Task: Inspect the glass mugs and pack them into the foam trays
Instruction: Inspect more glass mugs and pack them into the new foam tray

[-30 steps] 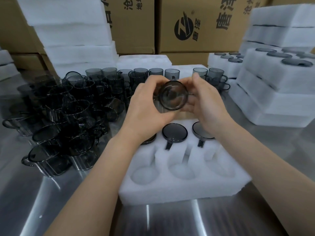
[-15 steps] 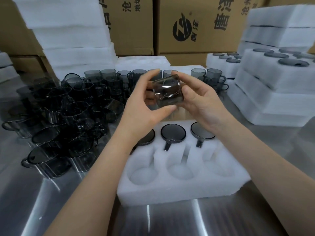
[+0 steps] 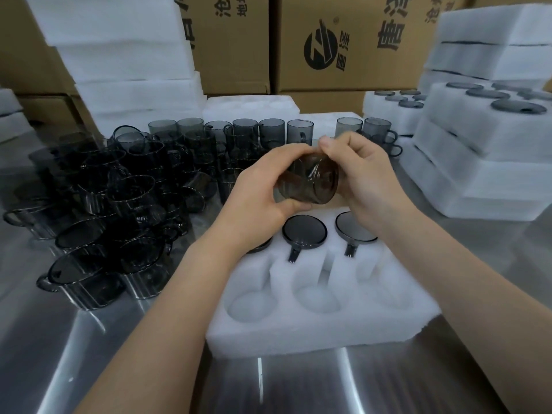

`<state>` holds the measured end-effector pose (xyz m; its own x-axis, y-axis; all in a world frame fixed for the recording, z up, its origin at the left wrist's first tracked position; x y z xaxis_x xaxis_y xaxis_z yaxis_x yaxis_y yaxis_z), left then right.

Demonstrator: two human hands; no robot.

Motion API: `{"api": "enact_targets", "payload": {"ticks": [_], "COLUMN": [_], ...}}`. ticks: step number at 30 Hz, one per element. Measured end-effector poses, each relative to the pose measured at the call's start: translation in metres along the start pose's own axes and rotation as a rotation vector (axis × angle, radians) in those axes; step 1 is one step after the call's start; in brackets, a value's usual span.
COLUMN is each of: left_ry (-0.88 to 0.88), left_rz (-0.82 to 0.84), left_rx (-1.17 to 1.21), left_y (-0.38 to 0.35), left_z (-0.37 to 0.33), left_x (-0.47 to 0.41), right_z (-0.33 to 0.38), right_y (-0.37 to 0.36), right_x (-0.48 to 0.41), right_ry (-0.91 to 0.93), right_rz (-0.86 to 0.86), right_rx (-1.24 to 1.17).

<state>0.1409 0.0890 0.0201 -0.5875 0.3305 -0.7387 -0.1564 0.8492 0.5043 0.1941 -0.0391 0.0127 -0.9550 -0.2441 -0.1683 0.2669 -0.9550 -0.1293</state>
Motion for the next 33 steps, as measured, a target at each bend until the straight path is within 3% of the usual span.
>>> {"api": "enact_targets", "payload": {"ticks": [5,12,22,28,33], "left_ry": [0.031,0.129,0.092,0.074,0.067], "left_rz": [-0.043,-0.154,-0.076,-0.012,-0.003], "left_rx": [0.108,0.288,0.087,0.015,0.036], "left_y": [0.002,0.006,0.005,0.001,-0.001], "left_z": [0.004,0.012,0.009,0.012,0.012], "left_x": [0.002,0.005,0.003,0.003,0.003], "right_z": [-0.009,-0.001,0.007,0.012,0.0], "right_y": [-0.004,-0.016,-0.005,0.006,0.016], "right_x": [-0.006,0.004,0.006,0.004,-0.002], "right_ry": [-0.13,-0.114,0.07,0.167,0.036], "right_rz": [0.176,0.422,0.098,-0.132,-0.169], "right_rx": [-0.13,-0.128,0.24,0.265,0.145]}}
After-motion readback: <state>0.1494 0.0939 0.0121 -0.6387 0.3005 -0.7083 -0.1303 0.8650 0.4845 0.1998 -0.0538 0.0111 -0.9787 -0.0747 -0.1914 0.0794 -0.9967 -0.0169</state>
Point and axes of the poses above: each hand's wrist, its own x-axis away from the middle knuckle, its own y-axis out of the back of the hand, z = x × y, the point moved 8 cm from there along -x, towards the middle knuckle, and after that the axes turned 14 degrees about -y, right-handed, at the moved point
